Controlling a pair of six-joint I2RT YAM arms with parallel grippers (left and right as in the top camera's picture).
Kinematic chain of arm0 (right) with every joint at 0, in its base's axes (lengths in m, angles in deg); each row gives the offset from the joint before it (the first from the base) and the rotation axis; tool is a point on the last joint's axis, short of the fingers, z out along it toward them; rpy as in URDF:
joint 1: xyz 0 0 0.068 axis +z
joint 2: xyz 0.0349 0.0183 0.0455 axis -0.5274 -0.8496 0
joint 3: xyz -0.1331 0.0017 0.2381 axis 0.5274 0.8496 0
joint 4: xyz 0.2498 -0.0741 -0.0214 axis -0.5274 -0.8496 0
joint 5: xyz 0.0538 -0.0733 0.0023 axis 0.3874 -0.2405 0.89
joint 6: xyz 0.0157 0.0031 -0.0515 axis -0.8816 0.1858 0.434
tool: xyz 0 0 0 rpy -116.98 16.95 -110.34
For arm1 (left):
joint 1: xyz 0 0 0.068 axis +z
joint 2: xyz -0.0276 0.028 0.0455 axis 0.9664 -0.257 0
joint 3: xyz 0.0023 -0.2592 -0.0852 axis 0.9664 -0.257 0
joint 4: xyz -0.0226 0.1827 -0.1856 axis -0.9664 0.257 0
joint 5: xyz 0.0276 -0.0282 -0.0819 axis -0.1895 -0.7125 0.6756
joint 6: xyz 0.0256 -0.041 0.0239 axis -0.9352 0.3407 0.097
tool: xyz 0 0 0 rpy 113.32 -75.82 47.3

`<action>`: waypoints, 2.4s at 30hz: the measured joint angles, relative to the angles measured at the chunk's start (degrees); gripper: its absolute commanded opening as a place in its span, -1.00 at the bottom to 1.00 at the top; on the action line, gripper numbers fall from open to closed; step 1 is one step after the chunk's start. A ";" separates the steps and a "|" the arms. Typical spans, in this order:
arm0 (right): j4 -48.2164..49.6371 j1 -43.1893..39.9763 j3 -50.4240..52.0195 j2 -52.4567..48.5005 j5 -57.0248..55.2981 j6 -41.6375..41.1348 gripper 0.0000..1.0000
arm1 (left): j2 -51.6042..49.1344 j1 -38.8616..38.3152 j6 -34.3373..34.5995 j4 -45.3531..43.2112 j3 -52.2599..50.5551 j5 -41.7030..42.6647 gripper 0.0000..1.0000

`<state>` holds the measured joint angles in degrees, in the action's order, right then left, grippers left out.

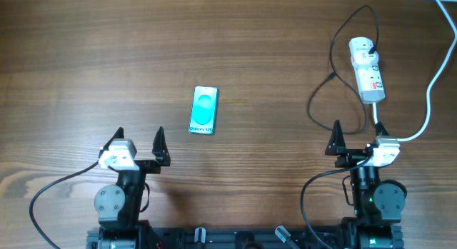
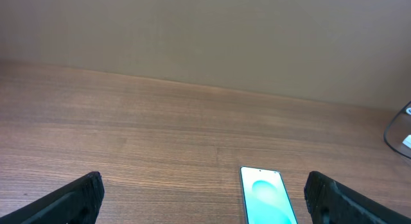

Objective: Plug charger to phone and switch on socket

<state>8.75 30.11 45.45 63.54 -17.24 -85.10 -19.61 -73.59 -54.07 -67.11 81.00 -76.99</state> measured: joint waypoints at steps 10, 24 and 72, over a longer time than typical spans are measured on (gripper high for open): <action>0.00 0.00 0.00 0.00 0.00 0.00 0.99 | 0.00 0.00 0.02 0.00 0.00 0.00 1.00; 0.02 0.00 0.00 0.00 0.00 0.00 0.99 | 0.00 0.00 0.02 0.00 -0.02 0.00 1.00; -0.07 0.00 0.00 0.00 0.00 0.00 0.99 | -40.37 -0.02 4.02 33.73 47.50 7.08 0.99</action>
<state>8.69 30.11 45.45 63.54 -17.24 -85.10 -59.98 -73.61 -50.05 -33.38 128.49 -69.91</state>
